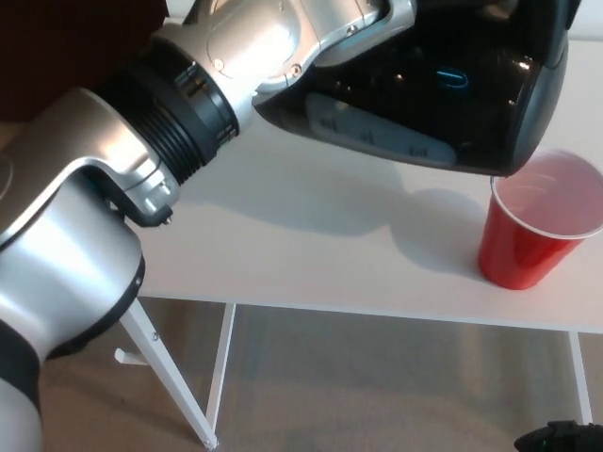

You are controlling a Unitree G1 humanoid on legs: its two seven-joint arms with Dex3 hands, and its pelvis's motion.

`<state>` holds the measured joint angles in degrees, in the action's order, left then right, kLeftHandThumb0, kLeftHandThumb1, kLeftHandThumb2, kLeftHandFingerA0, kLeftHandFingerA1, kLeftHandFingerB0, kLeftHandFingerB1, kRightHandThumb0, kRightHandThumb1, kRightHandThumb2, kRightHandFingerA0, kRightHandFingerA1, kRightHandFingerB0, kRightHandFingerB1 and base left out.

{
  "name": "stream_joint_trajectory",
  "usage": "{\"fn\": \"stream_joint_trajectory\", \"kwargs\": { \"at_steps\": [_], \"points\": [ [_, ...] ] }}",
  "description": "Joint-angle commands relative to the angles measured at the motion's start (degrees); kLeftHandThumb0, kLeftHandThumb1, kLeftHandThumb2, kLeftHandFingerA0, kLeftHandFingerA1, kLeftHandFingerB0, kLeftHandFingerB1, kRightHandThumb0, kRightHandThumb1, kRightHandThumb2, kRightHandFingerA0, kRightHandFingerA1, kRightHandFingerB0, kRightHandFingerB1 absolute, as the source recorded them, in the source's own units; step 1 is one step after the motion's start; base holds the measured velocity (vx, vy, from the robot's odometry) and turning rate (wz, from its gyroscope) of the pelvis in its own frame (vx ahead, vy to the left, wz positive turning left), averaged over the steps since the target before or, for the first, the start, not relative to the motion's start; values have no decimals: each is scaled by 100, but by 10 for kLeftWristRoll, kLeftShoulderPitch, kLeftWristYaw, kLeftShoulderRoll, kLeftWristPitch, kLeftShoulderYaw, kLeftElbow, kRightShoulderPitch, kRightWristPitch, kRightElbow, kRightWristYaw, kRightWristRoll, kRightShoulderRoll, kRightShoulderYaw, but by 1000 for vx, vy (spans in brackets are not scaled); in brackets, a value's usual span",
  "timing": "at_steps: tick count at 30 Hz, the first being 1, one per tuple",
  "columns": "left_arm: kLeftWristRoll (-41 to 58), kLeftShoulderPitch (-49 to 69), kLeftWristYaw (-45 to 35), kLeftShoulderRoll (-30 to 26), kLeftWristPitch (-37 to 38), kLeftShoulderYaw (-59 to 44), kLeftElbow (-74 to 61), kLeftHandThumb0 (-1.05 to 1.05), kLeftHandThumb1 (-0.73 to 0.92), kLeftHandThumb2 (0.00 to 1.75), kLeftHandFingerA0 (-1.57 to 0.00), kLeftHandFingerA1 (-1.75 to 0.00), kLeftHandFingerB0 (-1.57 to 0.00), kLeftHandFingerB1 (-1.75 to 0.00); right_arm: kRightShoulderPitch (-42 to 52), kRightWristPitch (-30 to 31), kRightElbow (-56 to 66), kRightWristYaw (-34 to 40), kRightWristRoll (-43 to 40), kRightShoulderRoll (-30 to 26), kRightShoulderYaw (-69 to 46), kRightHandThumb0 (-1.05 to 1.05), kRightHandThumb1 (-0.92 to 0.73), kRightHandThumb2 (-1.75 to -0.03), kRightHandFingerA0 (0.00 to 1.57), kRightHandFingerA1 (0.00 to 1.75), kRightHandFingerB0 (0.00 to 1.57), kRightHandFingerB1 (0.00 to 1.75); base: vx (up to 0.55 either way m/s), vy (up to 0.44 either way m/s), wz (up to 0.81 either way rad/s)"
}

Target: The robot walk towards a table in front and uses its left hand to pick up the pot from the base and pour water to the cup on the right hand side

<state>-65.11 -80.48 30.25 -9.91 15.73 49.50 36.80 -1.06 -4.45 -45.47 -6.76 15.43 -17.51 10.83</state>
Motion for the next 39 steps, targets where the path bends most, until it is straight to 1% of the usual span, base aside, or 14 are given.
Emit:
{"fn": "stream_joint_trajectory", "kwargs": {
  "at_steps": [1,11,14,17,18,19,20,23,24,27,29,30,33,39],
  "points": [
    [-40,-27,13,-8,22,12,7,-47,50,59,-109,-159,-89,-58,3,6,-1,1,0,-3,-2,-38,-63,-57,74,58,55,45,0,0,0],
    [-49,-45,37,-15,63,27,21,-48,58,66,-102,-166,-87,-91,-3,1,-3,-7,-6,-5,-8,-37,-63,-58,74,60,55,46,0,0,0],
    [-53,-44,39,-13,59,28,20,-47,55,61,-105,-166,-86,-75,0,9,6,-8,-7,-4,-8,-37,-63,-57,73,58,55,46,0,0,0],
    [-22,-31,15,-4,66,11,21,-43,62,62,-100,-174,-76,-105,-2,10,6,-7,-6,-3,-8,-36,-63,-58,73,59,54,47,0,0,0],
    [-26,-32,13,-5,66,13,20,-43,54,60,-105,-164,-84,-65,-2,13,9,-8,-7,-3,-9,-36,-63,-58,72,59,54,47,0,0,0],
    [-44,-39,25,-8,62,22,21,-43,54,60,-105,-164,-84,-65,-2,14,10,-9,-8,-3,-10,-36,-63,-58,72,59,54,47,0,0,0],
    [-45,-38,28,-9,61,21,21,-43,56,61,-104,-169,-81,-95,-2,16,11,-10,-8,-3,-10,-36,-63,-58,72,58,54,46,0,0,0],
    [-25,-20,28,-5,50,0,13,-44,53,60,-105,-168,-86,-77,0,17,14,-8,-6,-3,-10,-37,-63,-58,72,58,54,46,0,0,0],
    [38,13,1,19,25,-47,8,-36,53,56,-110,-152,-83,-49,0,19,17,-8,-6,-2,-10,-36,-63,-58,73,59,55,46,0,0,0],
    [103,47,-46,48,-3,-113,-5,-42,48,68,-109,-149,-76,-57,-4,21,18,-7,-7,4,-9,-36,-63,-58,73,59,54,46,0,0,0],
    [180,69,-94,81,-41,-185,-22,-18,60,58,-94,-162,-82,-62,-2,21,22,-10,-10,4,-10,-35,-63,-58,72,59,54,47,0,0,0],
    [238,74,-130,103,-92,-246,-34,-7,72,60,-82,-168,-70,-117,-3,18,22,-7,-7,5,-8,-35,-63,-58,73,60,55,48,0,0,0],
    [326,54,-169,136,-208,-367,-35,-13,79,70,-88,-159,-76,-116,-5,14,23,-10,-6,0,-9,-36,-63,-58,72,59,54,47,0,0,0],
    [410,18,-167,125,-284,-506,6,-15,78,69,-105,-125,-80,-95,-6,9,23,-16,-6,-2,-7,-36,-62,-58,75,61,55,47,0,0,0]
  ]
}}
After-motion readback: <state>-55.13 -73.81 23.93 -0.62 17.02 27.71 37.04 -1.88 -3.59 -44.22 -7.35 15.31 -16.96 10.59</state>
